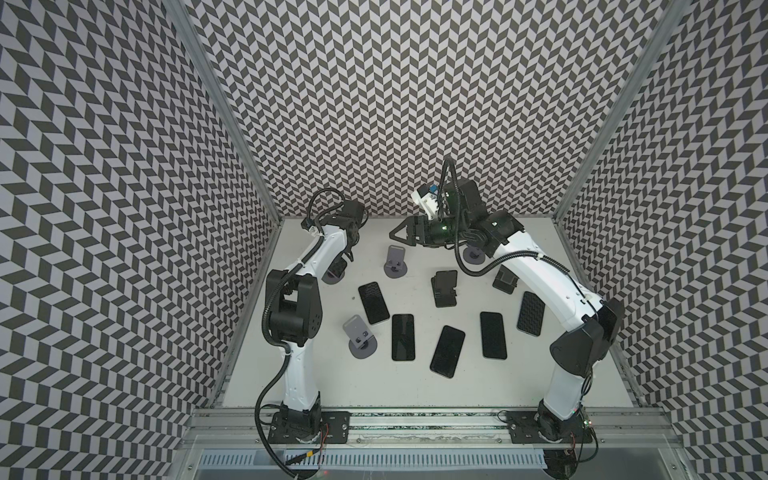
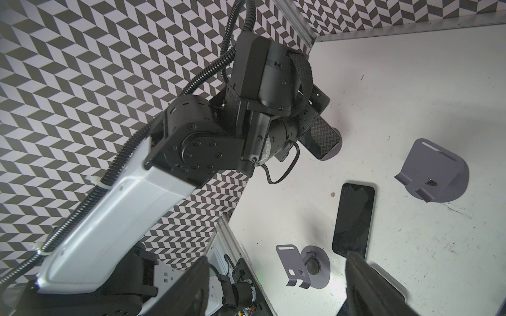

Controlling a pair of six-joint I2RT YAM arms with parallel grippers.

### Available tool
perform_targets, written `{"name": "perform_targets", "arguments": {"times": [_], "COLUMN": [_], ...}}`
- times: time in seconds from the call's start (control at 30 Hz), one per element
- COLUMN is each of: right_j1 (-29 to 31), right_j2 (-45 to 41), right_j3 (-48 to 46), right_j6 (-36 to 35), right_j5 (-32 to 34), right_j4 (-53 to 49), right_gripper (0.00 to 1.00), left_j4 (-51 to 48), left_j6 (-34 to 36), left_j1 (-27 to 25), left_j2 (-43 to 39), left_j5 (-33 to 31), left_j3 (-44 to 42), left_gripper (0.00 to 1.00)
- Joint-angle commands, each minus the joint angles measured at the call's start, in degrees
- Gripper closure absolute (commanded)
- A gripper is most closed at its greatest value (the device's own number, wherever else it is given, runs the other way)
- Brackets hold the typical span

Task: Remove the phone from the phone stand
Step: 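Close the left gripper on the top edge of the purple-edged phone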

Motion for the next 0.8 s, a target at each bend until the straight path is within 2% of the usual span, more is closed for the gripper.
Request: {"name": "perform_targets", "arguments": {"times": [0.0, 0.4, 0.77], "right_j1": [-0.04, 0.01, -0.11], "right_j2": [0.58, 0.84, 1.14], "right_j3": [1.31, 1.24, 1.36], "right_j6": [-0.08, 0.02, 0.19], "right_j5": [-0.4, -0.4, -0.63], "right_j4": [1.33, 1.12, 0.89], "right_gripper": [0.24, 0.24, 0.24], "left_j4": [-2.96, -4.46, -8.45], "left_j6": [-1.21, -0.33, -3.15], "left_j1": [0.42, 0.62, 0.68], "left_j2": [0.83, 2.65, 4.14], "left_j5": [-3.25, -4.26, -5.3], "left_j3": [2.19, 3.96, 5.55], "left_gripper": [0.0, 0.0, 0.0]}}
